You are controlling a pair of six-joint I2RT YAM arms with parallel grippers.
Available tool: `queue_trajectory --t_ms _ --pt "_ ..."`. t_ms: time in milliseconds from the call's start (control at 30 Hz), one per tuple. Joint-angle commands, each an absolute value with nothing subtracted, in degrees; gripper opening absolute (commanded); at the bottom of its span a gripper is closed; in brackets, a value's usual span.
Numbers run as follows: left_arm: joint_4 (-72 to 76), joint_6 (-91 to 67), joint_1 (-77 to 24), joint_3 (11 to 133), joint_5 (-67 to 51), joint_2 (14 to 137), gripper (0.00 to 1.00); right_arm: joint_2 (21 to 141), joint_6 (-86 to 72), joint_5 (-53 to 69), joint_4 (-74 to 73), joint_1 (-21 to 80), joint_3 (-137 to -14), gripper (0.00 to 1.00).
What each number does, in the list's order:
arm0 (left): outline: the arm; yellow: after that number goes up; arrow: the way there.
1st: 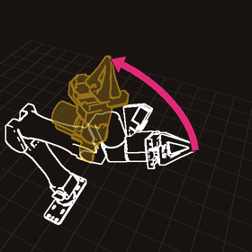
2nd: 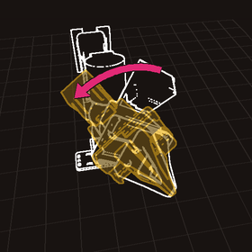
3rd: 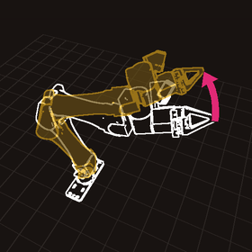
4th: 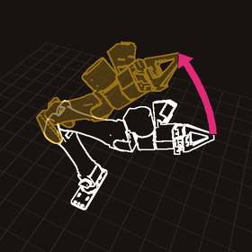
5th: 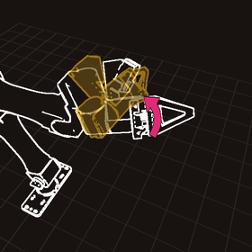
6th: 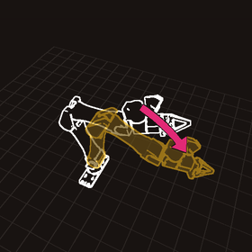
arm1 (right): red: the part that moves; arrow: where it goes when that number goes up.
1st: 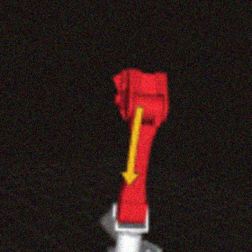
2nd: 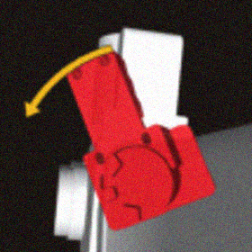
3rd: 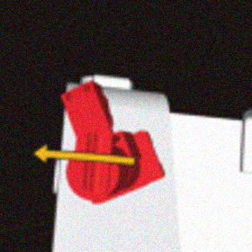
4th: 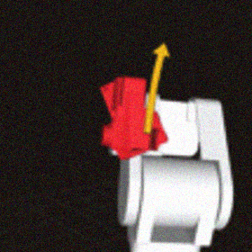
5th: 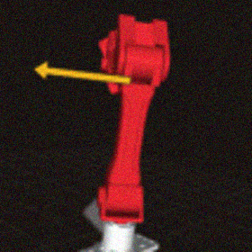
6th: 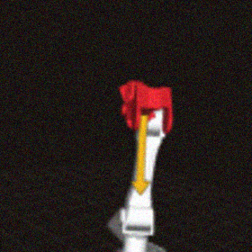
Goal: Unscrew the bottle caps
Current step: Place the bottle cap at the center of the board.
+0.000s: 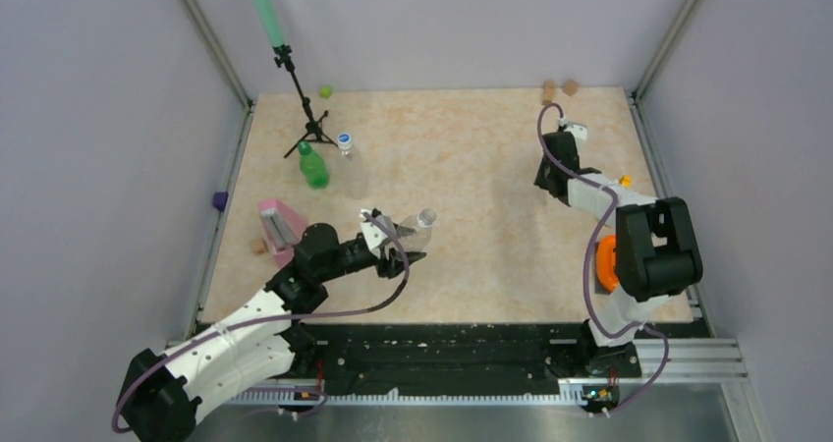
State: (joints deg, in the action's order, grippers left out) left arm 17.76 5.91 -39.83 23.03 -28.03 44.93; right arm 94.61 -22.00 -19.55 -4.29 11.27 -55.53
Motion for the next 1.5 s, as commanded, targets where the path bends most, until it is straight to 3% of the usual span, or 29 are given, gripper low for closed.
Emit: queue_trajectory --t_ms 0,200,467,567,633,800,900,1133,1233,1333,1467 --pt "16.61 7.5 -39.89 23.62 -28.72 44.11 0.0 99.43 -19.97 -22.82 -7.36 9.71 -61.43 0.24" --pt "14.08 8.54 -39.86 23.71 -26.97 42.8 0.0 102.89 -18.55 -24.58 -9.12 8.49 -62.89 0.24" --pt "14.75 8.38 -39.95 23.77 -26.49 42.99 0.0 102.04 -17.69 -16.33 -7.03 7.91 -60.5 0.25" --pt "14.92 8.14 -39.9 24.2 -26.98 43.6 0.0 101.49 -17.99 -17.05 -6.91 7.9 -59.45 0.32" --pt "14.94 7.91 -39.9 24.5 -27.8 43.73 0.0 101.48 -17.45 -17.63 -7.08 7.81 -59.64 0.48" --pt "15.31 7.04 -39.88 24.52 -29.18 43.94 0.0 99.18 -16.42 -15.57 -8.26 7.78 -60.12 0.52" --pt "15.16 6.85 -39.92 24.43 -28.93 44.08 0.0 94.43 -16.54 -13.49 -6.75 7.85 -58.53 0.57" --pt "16.6 6.21 -39.9 23.29 -28.94 44.21 0.0 77.87 -17.24 -1.51 -10.06 8.03 -56.32 0.57" --pt "17.74 6.0 -39.94 22.71 -29.22 44.81 0.0 69.99 -20.99 16.35 -6.72 8.88 -52.69 0.57" --pt "18.94 4.68 -39.9 22.59 -30.9 45.04 0.0 60.8 -28.36 34.01 8.05 16.17 -44.38 0.57" --pt "21.17 3.35 -39.9 22.31 -33.72 45.9 0.0 51.3 -28.71 25.14 7.49 29.98 -41.48 0.57"
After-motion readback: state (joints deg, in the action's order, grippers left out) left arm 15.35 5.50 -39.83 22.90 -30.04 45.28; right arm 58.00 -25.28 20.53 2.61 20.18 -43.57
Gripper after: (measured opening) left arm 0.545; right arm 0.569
